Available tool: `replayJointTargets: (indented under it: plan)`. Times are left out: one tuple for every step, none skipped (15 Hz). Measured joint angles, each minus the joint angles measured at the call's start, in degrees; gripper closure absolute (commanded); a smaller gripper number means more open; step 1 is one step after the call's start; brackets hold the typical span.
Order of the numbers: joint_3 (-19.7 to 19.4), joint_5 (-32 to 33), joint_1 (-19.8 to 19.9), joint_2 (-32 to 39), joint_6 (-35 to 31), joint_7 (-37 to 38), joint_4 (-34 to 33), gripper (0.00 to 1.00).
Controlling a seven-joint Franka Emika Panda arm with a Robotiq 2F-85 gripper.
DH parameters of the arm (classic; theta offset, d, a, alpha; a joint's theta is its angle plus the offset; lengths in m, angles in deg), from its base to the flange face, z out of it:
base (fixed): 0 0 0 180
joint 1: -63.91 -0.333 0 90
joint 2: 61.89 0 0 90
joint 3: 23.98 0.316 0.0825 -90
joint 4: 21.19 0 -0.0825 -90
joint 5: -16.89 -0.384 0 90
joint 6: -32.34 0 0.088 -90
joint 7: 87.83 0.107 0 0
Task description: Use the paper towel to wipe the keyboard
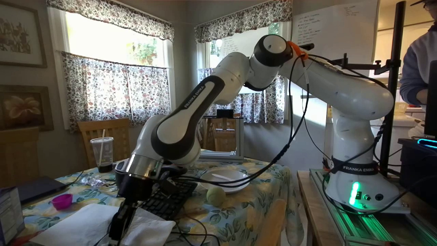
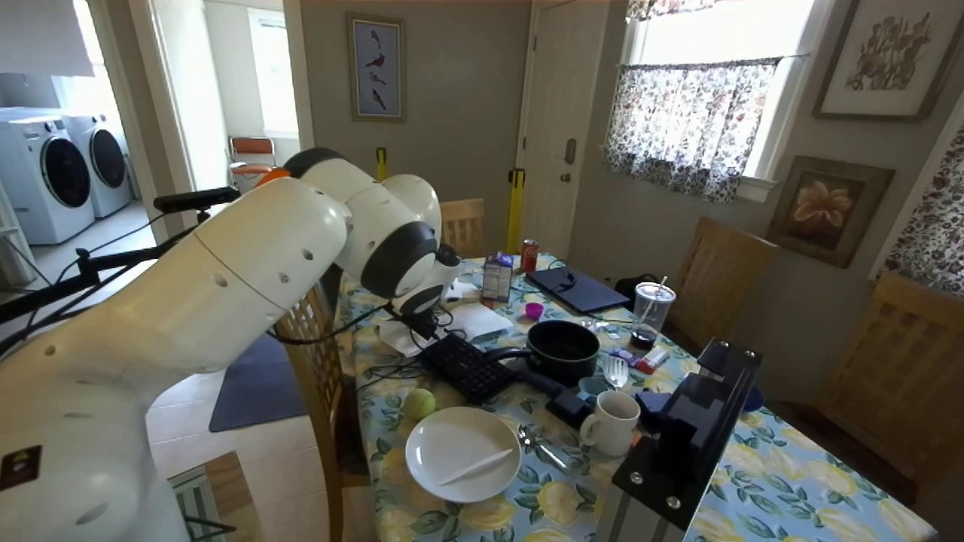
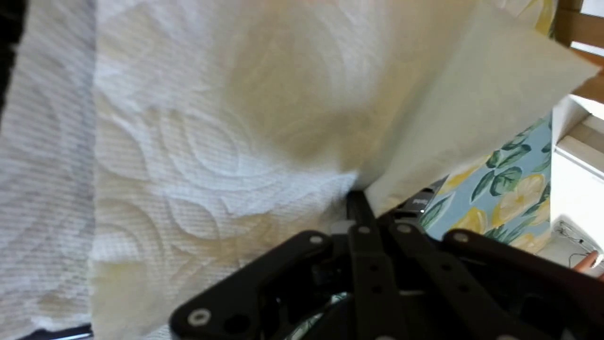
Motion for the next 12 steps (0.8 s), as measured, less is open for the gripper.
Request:
replayJointTargets:
  plan:
    - [-0.3, 0.0, -0.3, 0.0, 0.0, 0.0, -0.3, 1.00]
    - [-0.6, 0.0, -0.5, -0.1, 0.0, 0.0, -0.4, 1.00]
    - [-1.0, 0.0, -0.7, -0.4, 0.0, 0.1, -0.4, 1.00]
    - [-1.5, 0.0, -0.8, -0.7, 0.0, 0.4, -0.4, 1.00]
    - [-2.0, 0.0, -0.8, -1.0, 0.0, 0.7, -0.4, 1.00]
    - [-2.4, -0.1, -0.8, -1.3, 0.0, 1.1, -0.3, 1.00]
    - [-2.9, -0.1, -0.7, -1.6, 0.0, 1.6, -0.2, 1.00]
    - [-3.2, -0.2, -0.7, -1.9, 0.0, 2.1, 0.0, 1.00]
    - [-3.4, -0.2, -0.6, -2.2, 0.0, 2.6, 0.3, 1.00]
    - [-3.5, -0.3, -0.4, -2.4, -0.1, 3.0, 0.6, 1.00]
    - [-3.6, -0.5, -0.2, -2.7, -0.1, 3.2, 0.9, 1.00]
    - [-3.7, -0.7, 0.3, -3.1, -0.4, 3.4, 1.5, 1.00]
